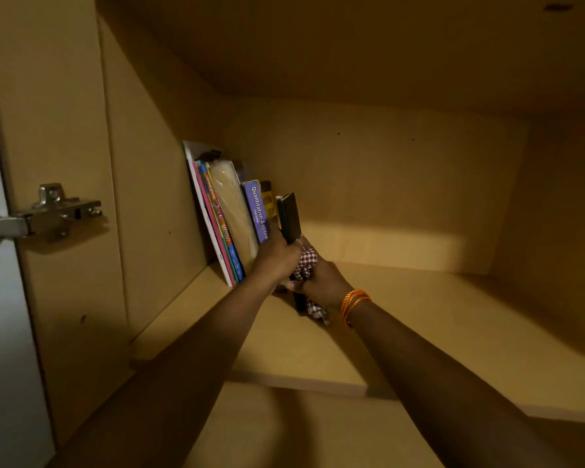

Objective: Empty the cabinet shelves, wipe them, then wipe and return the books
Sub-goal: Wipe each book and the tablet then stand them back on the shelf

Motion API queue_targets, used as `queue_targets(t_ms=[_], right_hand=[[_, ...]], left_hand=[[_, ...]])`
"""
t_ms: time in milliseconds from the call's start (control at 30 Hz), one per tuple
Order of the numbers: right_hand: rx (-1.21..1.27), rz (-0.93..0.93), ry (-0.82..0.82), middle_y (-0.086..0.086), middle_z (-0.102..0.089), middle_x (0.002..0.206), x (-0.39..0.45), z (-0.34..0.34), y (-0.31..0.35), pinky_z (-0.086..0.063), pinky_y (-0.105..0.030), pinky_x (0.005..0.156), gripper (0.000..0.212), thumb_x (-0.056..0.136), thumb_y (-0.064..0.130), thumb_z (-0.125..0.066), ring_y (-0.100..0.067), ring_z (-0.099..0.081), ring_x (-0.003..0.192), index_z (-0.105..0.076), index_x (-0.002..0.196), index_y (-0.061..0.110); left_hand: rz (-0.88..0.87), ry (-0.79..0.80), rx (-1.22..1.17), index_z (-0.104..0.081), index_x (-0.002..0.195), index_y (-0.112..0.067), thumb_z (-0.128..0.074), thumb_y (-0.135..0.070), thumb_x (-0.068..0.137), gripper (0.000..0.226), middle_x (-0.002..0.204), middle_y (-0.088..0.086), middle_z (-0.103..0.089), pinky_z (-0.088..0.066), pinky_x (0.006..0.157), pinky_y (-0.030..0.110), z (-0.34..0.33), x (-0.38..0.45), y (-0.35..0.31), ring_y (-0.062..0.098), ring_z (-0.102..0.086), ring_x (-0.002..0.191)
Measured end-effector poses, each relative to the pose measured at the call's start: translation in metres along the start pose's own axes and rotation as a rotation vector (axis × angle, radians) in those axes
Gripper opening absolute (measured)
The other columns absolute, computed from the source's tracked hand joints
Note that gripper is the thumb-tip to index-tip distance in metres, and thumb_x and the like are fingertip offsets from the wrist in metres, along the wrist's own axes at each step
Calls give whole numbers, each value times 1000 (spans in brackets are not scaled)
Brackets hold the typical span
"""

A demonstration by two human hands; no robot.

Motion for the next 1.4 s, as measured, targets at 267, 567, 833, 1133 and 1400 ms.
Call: queue_targets(t_ms=[267, 567, 833, 1133, 1400], right_hand=[[120, -49, -41, 1, -59, 142, 37, -5, -21, -41, -27, 108, 99, 77, 19, -86, -19, -55, 128, -29, 157, 29], [145, -61, -23, 0, -55, 147, 58, -17, -26, -37, -26, 110, 100, 79, 15, -84, -20, -52, 133, -26, 158, 29], [105, -64, 80, 2, -59, 141, 56, -14, -23, -40, -32, 109, 72, 86, 27, -76, -20, -56, 126, -43, 150, 30], [198, -103, -262, 2, -70, 109, 31, 31, -21, -47, -18, 86, 32, 91, 14, -68, -14, -63, 98, -68, 123, 20], [471, -239, -423, 1, -75, 104, 11, 60, -34, -56, -40, 93, 25, 84, 26, -78, -19, -70, 95, -73, 108, 23]], left_hand=[[-188, -133, 617, -47, 126, -9, -54, -28, 101, 32, 121, 21, -62, -55, 83, 45, 8, 31, -6, 40, -64, 107], [-243, -276, 573, -24, 142, -16, -65, -25, 96, 62, 111, 19, -66, -58, 75, 45, 23, 42, 2, 35, -69, 89], [-340, -139, 930, -41, 144, -22, -51, -24, 100, 45, 122, 19, -64, -52, 79, 41, 9, 37, 2, 36, -65, 106], [-255, -112, 754, -44, 143, -22, -36, -46, 106, 44, 122, 13, -65, -48, 84, 39, 3, 42, 10, 32, -62, 110], [-201, -24, 729, -47, 139, -19, -31, -72, 97, 69, 125, 14, -63, -52, 89, 43, -5, 36, 8, 34, -61, 114]])
Point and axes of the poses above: each hand's wrist, its own x-axis towards the middle knuckle, its own z-axis out of the back of the hand, y = z × x, the point moved 7 cm from there along x, towards the middle knuckle
